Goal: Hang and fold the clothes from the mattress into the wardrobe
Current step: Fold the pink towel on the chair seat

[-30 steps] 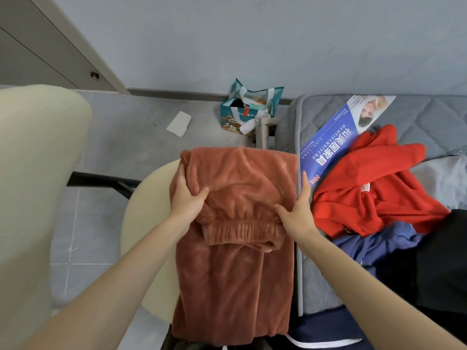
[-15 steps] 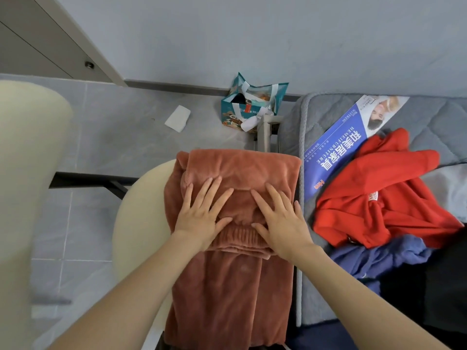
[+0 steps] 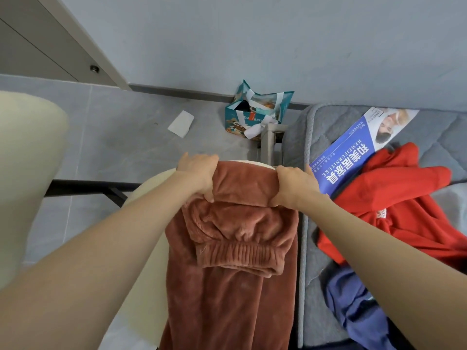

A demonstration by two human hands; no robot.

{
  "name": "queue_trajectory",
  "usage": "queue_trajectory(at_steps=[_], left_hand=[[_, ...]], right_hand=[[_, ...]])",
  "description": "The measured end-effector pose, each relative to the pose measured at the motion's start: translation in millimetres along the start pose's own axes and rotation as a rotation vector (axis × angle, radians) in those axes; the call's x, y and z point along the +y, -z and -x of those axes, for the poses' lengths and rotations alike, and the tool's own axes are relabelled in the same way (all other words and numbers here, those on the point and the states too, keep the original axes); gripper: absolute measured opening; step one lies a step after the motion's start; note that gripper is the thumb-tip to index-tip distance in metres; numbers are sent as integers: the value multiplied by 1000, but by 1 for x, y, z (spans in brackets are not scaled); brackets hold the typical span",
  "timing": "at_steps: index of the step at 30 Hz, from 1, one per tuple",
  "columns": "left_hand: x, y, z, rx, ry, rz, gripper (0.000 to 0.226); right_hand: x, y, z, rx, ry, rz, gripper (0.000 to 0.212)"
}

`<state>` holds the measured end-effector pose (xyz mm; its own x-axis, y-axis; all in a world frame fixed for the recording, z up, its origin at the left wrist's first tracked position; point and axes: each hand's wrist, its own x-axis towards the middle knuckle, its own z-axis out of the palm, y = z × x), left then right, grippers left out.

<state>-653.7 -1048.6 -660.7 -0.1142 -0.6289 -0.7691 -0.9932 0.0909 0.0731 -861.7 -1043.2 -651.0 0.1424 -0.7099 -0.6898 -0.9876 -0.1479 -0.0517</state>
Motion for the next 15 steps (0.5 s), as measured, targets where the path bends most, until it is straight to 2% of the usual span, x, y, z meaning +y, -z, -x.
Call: queue_trajectory(at_steps=[3, 8, 11, 15], left_hand=[[-3, -3, 19, 151, 8, 23, 59], [-22, 27, 46, 463, 46, -3, 50], [-29, 53, 54, 721, 55, -17, 36], [-35, 61, 73, 1038, 25, -78, 49]], right_hand=[[-1, 9, 17, 124, 27, 6, 40], [-12, 52, 26, 400, 124, 18, 23], [-21, 86, 29, 573, 136, -3, 23], [-23, 101, 38, 831, 155, -41, 31]])
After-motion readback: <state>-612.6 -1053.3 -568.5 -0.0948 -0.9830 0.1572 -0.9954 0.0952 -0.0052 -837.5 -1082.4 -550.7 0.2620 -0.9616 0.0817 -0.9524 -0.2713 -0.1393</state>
